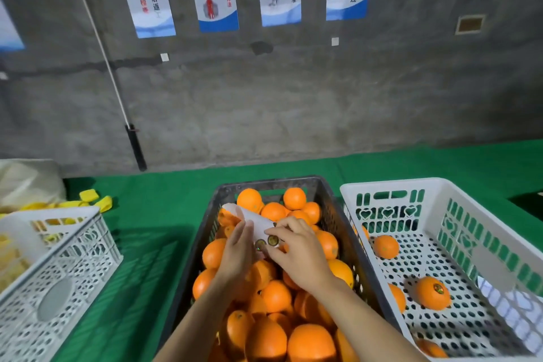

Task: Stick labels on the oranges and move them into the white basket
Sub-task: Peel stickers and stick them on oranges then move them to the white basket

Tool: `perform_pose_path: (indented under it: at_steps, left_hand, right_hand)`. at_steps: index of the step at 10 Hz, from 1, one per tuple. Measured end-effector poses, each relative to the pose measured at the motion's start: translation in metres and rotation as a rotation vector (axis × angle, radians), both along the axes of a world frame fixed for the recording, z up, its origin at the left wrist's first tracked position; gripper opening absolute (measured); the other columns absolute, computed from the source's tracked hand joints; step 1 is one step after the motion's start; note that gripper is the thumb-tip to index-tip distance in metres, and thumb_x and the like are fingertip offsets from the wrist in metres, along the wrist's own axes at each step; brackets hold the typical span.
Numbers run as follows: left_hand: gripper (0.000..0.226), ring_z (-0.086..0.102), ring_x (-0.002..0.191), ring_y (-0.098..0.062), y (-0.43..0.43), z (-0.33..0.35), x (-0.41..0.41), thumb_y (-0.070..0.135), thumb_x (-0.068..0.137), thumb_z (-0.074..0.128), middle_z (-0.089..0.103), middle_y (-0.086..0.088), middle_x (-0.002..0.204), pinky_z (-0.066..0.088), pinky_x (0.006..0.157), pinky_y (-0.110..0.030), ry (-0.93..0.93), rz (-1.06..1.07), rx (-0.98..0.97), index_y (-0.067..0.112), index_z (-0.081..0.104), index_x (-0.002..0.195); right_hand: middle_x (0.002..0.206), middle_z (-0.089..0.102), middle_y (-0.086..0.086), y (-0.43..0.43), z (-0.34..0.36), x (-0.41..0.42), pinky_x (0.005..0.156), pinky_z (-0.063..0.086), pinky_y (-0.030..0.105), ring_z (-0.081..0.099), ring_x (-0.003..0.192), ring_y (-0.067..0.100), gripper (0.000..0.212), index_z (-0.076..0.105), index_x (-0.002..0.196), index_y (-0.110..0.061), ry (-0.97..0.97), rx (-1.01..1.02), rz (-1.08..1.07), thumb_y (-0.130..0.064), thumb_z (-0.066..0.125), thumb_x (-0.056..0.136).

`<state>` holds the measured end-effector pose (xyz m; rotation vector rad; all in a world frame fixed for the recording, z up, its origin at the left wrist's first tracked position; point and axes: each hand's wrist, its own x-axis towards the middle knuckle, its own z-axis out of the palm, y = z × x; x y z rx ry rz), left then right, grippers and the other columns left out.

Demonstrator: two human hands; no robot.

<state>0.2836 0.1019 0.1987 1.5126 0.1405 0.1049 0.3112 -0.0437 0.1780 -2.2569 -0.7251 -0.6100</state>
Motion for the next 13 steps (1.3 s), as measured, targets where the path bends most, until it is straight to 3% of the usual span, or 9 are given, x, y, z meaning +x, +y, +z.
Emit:
perform_pose_path:
  at_steps: [1, 2, 3, 4, 6, 9, 11, 12, 13]
  left_hand:
    - [0.052, 0.063, 0.116, -0.019, 0.016, 0.005, -0.006, 0.035, 0.107, 0.039, 0.065, -0.017, 0.126, 0.049, 0.102, -0.048, -0.036, 0.020, 0.081, -0.003, 0.042, 0.143]
    - [0.080, 0.045, 0.099, 0.033, 0.019, 0.008, -0.011, 0.045, 0.108, 0.027, 0.051, 0.043, 0.081, 0.035, 0.113, -0.035, -0.096, -0.139, -0.475, -0.017, -0.019, 0.132]
    - [0.032, 0.051, 0.054, -0.018, 0.010, -0.009, 0.008, 0.042, 0.092, 0.062, 0.050, 0.006, 0.057, 0.045, 0.056, -0.028, -0.018, -0.171, 0.056, 0.017, 0.060, 0.072]
    - [0.032, 0.043, 0.055, -0.014, 0.015, -0.007, 0.006, 0.035, 0.092, 0.064, 0.048, -0.004, 0.058, 0.037, 0.056, -0.028, -0.026, -0.175, -0.063, 0.021, 0.059, 0.064]
    - [0.032, 0.046, 0.055, -0.012, 0.013, -0.009, 0.005, 0.024, 0.096, 0.064, 0.053, -0.005, 0.060, 0.039, 0.049, -0.020, -0.055, -0.128, -0.001, 0.020, 0.062, 0.064]
    - [0.020, 0.074, 0.087, -0.021, 0.005, -0.008, 0.006, 0.024, 0.096, 0.064, 0.071, -0.021, 0.094, 0.056, 0.066, -0.022, 0.028, -0.053, -0.078, 0.006, 0.058, 0.090]
    - [0.021, 0.074, 0.094, -0.018, 0.000, -0.002, 0.001, 0.024, 0.097, 0.064, 0.071, -0.023, 0.101, 0.053, 0.085, -0.035, 0.047, -0.042, -0.025, 0.005, 0.055, 0.091]
    - [0.021, 0.075, 0.092, -0.018, 0.000, -0.003, 0.003, 0.023, 0.097, 0.063, 0.074, -0.019, 0.102, 0.057, 0.083, -0.033, 0.062, -0.039, -0.036, 0.003, 0.056, 0.093]
    - [0.017, 0.075, 0.082, -0.018, 0.000, -0.005, 0.006, 0.020, 0.099, 0.061, 0.074, -0.019, 0.094, 0.061, 0.068, -0.028, 0.070, 0.002, -0.093, 0.004, 0.057, 0.093]
  right_hand:
    - [0.106, 0.059, -0.003, 0.001, 0.003, -0.002, 0.086, 0.047, 0.036, 0.054, 0.099, 0.022, 0.026, 0.073, 0.112, -0.022, -0.082, -0.003, -0.068, -0.034, 0.074, 0.088]
    - [0.103, 0.062, 0.001, -0.005, 0.010, -0.002, 0.078, 0.049, 0.042, 0.059, 0.093, 0.028, 0.015, 0.075, 0.104, -0.020, -0.182, -0.093, -0.099, -0.026, 0.073, 0.090]
    - [0.103, 0.065, 0.000, -0.015, 0.017, 0.000, 0.072, 0.051, 0.041, 0.062, 0.093, 0.028, 0.009, 0.076, 0.094, -0.022, -0.275, -0.188, -0.057, -0.029, 0.071, 0.091]
    - [0.112, 0.067, -0.002, -0.020, 0.008, -0.008, 0.079, 0.053, 0.038, 0.062, 0.102, 0.023, 0.019, 0.076, 0.104, -0.021, -0.227, -0.168, 0.033, -0.035, 0.069, 0.093]
    - [0.119, 0.065, -0.001, -0.019, 0.002, -0.012, 0.093, 0.047, 0.036, 0.058, 0.111, 0.022, 0.031, 0.069, 0.124, -0.016, -0.028, -0.047, 0.009, -0.030, 0.065, 0.097]
    - [0.098, 0.076, -0.001, -0.020, -0.001, -0.013, 0.070, 0.059, 0.035, 0.071, 0.089, 0.018, 0.014, 0.077, 0.100, -0.015, -0.246, -0.001, -0.017, -0.013, 0.076, 0.086]
    - [0.087, 0.073, -0.006, -0.020, -0.003, -0.013, 0.064, 0.053, 0.029, 0.067, 0.078, 0.013, 0.010, 0.074, 0.095, -0.020, -0.255, -0.039, -0.055, -0.021, 0.064, 0.092]
    - [0.081, 0.072, -0.007, -0.019, -0.005, -0.011, 0.062, 0.052, 0.031, 0.066, 0.073, 0.013, 0.008, 0.073, 0.088, -0.021, -0.233, -0.047, -0.069, -0.020, 0.065, 0.091]
    - [0.091, 0.074, -0.005, -0.017, -0.006, -0.013, 0.070, 0.052, 0.030, 0.070, 0.087, 0.016, 0.005, 0.072, 0.083, -0.020, -0.253, -0.056, -0.048, -0.018, 0.069, 0.087]
